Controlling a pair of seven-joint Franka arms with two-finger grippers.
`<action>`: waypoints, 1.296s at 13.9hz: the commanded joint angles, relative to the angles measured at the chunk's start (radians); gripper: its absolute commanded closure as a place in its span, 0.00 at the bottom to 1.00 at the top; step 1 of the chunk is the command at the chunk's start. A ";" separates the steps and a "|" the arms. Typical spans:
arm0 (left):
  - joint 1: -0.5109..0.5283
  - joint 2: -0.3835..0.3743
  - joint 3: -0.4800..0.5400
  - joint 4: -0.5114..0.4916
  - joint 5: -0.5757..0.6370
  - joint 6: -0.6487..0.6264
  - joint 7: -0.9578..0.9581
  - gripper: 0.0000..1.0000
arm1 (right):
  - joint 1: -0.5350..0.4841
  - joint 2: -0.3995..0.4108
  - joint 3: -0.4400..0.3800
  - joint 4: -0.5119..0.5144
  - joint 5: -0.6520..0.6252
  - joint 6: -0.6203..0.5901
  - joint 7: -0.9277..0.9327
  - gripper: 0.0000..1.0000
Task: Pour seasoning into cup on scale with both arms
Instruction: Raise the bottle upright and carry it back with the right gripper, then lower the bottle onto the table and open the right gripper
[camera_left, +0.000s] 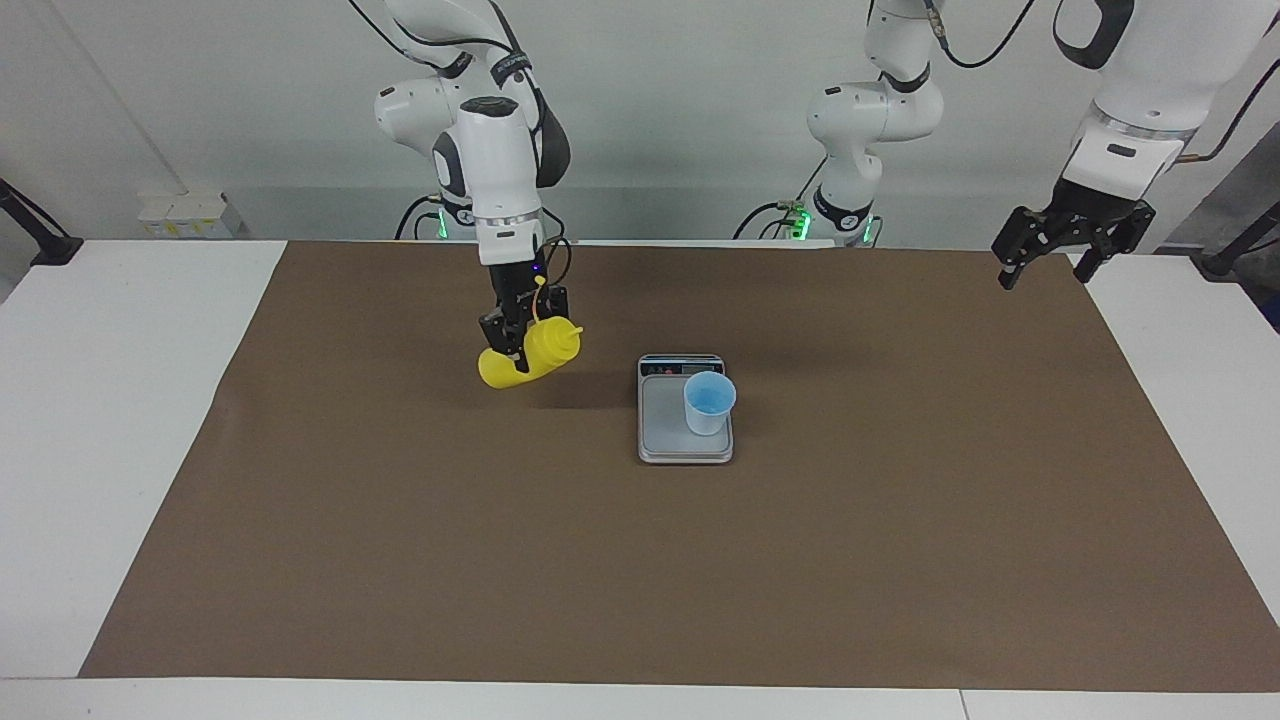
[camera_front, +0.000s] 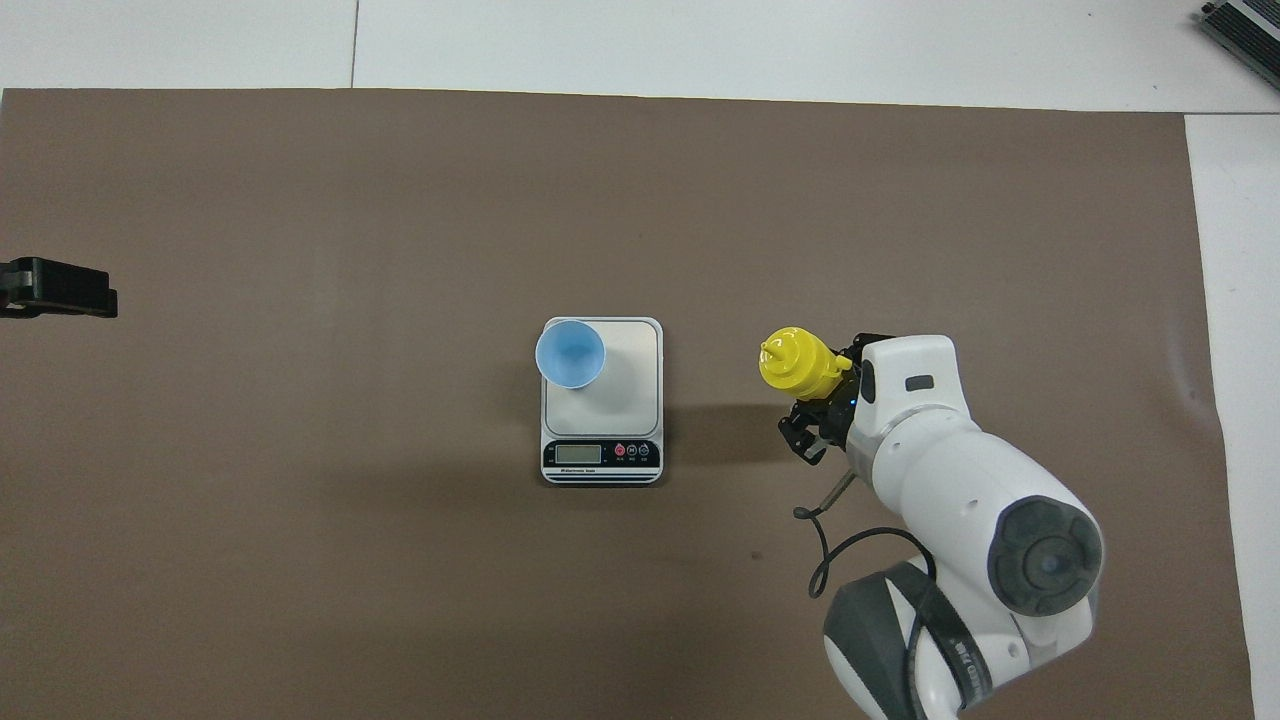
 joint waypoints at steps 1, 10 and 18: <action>0.010 -0.027 -0.003 -0.035 -0.011 0.004 0.004 0.00 | -0.045 -0.020 -0.002 -0.014 0.196 0.003 -0.251 0.98; 0.010 -0.027 -0.003 -0.035 -0.011 0.004 0.004 0.00 | -0.233 0.027 -0.005 -0.018 1.077 -0.234 -1.121 0.99; 0.010 -0.027 -0.003 -0.035 -0.011 0.004 0.004 0.00 | -0.336 0.044 -0.005 -0.092 1.393 -0.354 -1.428 0.32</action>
